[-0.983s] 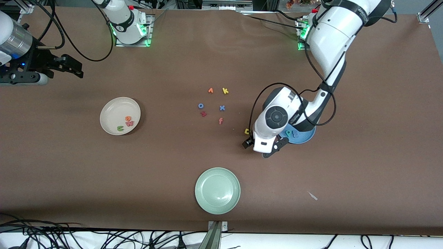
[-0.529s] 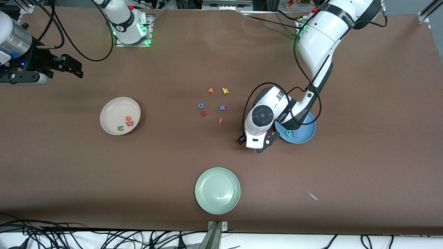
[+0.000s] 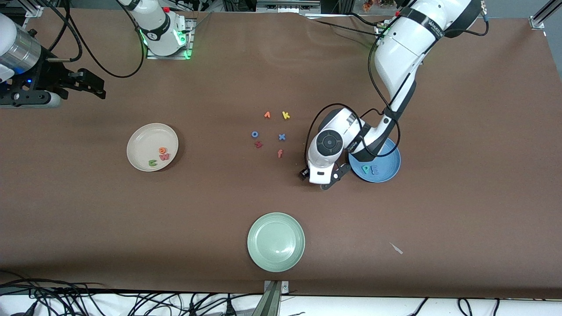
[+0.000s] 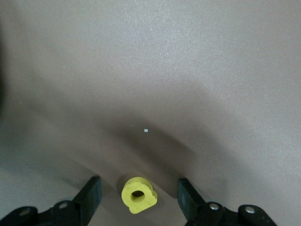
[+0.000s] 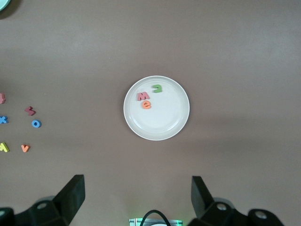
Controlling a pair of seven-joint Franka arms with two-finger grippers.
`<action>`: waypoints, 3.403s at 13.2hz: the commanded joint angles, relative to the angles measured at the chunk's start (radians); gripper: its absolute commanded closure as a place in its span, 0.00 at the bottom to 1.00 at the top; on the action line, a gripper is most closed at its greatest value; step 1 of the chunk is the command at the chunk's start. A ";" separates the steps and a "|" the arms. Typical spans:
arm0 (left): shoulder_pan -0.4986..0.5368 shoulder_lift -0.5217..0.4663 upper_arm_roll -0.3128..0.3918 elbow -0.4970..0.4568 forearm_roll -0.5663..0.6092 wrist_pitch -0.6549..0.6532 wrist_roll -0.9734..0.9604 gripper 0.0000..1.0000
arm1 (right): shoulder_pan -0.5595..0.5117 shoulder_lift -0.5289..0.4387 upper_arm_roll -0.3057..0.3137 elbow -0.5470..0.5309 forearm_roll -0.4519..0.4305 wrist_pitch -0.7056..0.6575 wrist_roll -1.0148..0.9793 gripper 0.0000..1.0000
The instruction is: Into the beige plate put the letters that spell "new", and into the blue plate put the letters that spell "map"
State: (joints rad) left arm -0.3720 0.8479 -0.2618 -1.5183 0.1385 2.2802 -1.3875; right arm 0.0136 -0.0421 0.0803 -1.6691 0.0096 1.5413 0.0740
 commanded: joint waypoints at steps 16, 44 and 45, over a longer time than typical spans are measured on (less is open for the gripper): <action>0.073 -0.170 0.015 -0.028 -0.002 -0.224 0.276 0.87 | -0.008 -0.008 0.010 0.006 -0.007 -0.001 0.009 0.00; 0.306 -0.818 0.171 -0.152 -0.137 -0.590 1.470 0.00 | -0.009 -0.007 0.009 0.008 -0.007 -0.001 0.007 0.00; 0.303 -0.873 0.196 -0.199 -0.137 -0.587 1.499 0.00 | -0.009 -0.007 0.009 0.008 -0.007 -0.001 0.007 0.00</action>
State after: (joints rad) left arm -0.0596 0.0964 -0.0925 -1.5868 0.0257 1.6760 0.0312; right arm 0.0135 -0.0421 0.0806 -1.6658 0.0096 1.5418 0.0740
